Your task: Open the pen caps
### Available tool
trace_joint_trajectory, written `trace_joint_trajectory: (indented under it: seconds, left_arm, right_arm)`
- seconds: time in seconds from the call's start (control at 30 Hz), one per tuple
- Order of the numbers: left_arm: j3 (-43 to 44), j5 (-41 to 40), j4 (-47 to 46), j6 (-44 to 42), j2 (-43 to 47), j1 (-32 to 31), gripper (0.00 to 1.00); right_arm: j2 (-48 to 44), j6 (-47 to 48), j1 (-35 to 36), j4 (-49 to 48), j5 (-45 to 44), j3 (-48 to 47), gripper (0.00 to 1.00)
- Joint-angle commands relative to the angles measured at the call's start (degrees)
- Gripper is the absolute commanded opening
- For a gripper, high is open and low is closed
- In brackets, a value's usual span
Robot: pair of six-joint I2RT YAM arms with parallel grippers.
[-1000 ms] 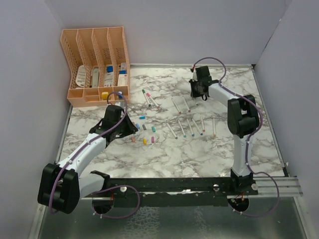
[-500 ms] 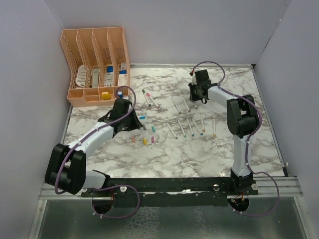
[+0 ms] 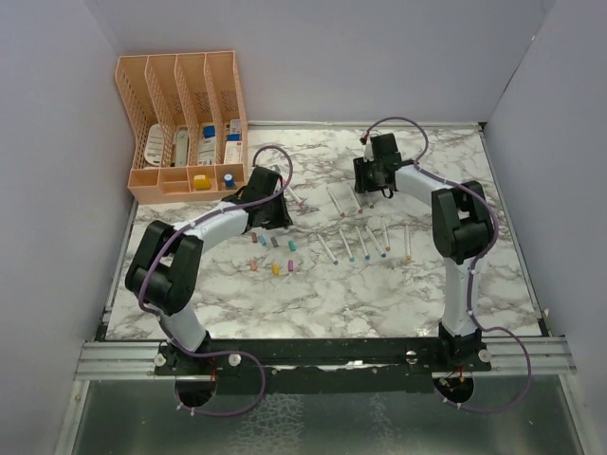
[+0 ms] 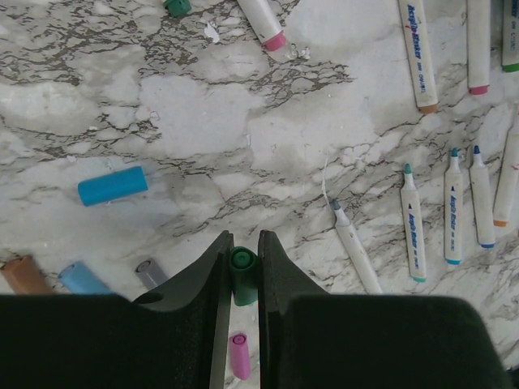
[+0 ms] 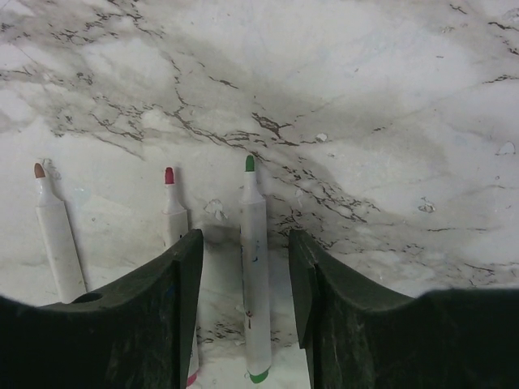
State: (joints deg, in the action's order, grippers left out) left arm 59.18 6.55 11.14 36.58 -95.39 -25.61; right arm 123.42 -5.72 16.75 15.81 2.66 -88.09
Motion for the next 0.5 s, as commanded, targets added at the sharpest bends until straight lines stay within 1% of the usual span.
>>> trace_joint_trajectory:
  seconds: [0.0, 0.17, 0.27, 0.37, 0.47]
  left_arm:
    - [2.1, -2.9, -0.8, -1.4, -4.2, -0.7, 0.00]
    - [2.1, -3.1, -0.9, -1.5, -6.4, -0.8, 0.01]
    - [2.0, -3.0, -0.9, -1.6, -7.3, -0.8, 0.09]
    - [1.5, -3.5, -1.3, -1.7, -7.4, -0.8, 0.21]
    - [1.0, -4.0, -1.6, -1.7, -7.3, -0.8, 0.31]
  right_arm:
    - [-3.7, 0.3, -0.2, 0.9, 1.0, 0.8, 0.48]
    - [-7.2, 1.9, -0.2, 1.0, 4.3, -0.9, 0.55]
    - [-8.9, 2.3, -0.2, 1.5, 6.4, -1.6, 0.59]
    - [-10.7, 2.8, 0.4, 1.4, 8.9, -1.8, 0.60]
    - [-11.4, 3.9, 2.9, 2.0, 9.0, -3.0, 0.61]
